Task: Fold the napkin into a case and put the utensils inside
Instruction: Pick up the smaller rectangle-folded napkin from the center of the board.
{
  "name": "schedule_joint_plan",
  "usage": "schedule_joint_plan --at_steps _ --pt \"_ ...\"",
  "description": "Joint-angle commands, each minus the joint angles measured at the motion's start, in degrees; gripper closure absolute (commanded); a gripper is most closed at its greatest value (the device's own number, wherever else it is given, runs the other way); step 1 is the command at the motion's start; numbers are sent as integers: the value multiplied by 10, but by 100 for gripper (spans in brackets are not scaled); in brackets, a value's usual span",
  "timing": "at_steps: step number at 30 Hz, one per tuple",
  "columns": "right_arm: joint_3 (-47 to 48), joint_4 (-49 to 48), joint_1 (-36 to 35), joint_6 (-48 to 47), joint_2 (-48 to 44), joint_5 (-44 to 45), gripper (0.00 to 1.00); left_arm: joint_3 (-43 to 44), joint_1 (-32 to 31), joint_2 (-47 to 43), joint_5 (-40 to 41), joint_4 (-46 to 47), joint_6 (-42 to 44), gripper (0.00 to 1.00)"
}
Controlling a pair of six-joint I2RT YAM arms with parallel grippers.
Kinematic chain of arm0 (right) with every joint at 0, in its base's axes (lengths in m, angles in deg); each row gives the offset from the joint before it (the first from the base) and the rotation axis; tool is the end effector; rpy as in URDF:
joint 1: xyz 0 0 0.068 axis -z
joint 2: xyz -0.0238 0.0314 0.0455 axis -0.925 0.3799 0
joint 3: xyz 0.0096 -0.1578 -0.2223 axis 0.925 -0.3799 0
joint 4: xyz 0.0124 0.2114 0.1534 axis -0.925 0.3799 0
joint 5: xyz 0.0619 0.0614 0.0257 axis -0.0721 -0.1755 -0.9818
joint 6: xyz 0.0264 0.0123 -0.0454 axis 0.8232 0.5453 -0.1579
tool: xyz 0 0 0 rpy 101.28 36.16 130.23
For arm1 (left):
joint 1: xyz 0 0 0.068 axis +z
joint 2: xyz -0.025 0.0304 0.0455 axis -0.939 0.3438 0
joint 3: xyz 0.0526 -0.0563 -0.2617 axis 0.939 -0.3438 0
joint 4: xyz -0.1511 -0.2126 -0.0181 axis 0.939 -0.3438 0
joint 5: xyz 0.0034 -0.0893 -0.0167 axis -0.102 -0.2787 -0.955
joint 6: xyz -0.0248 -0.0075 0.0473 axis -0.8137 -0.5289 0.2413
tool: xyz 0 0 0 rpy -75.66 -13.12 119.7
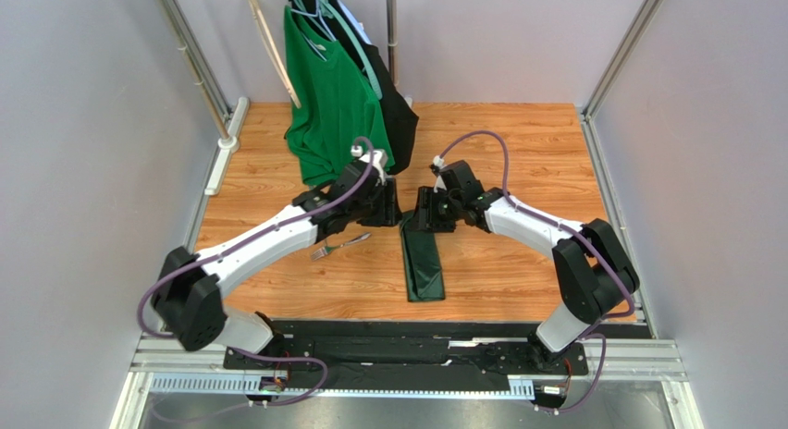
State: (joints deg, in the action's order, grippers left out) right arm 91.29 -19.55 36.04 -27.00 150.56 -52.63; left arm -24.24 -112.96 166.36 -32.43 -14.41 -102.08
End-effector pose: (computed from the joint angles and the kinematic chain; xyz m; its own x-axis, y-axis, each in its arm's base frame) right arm 0.2809 0.1867 0.2000 -0.9158 0.0314 -0.4004 -0.2137 0.8060 0.5520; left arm 0.2378 -0.2195 0.2738 -0.7802 -0.0714 -0.6215 0.2403 0.8830 -0.4032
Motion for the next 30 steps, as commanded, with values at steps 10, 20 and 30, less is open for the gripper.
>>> schedule_joint_plan --at_steps 10,20,30 --pt "113 220 -170 -11 60 278 39 -142 19 -302 -41 -91 -44 40" --pt "205 286 -224 14 164 356 44 -170 22 -350 -58 -100 -40 40" --pt "230 330 -246 34 215 411 65 -174 25 -353 -61 -97 -35 40"
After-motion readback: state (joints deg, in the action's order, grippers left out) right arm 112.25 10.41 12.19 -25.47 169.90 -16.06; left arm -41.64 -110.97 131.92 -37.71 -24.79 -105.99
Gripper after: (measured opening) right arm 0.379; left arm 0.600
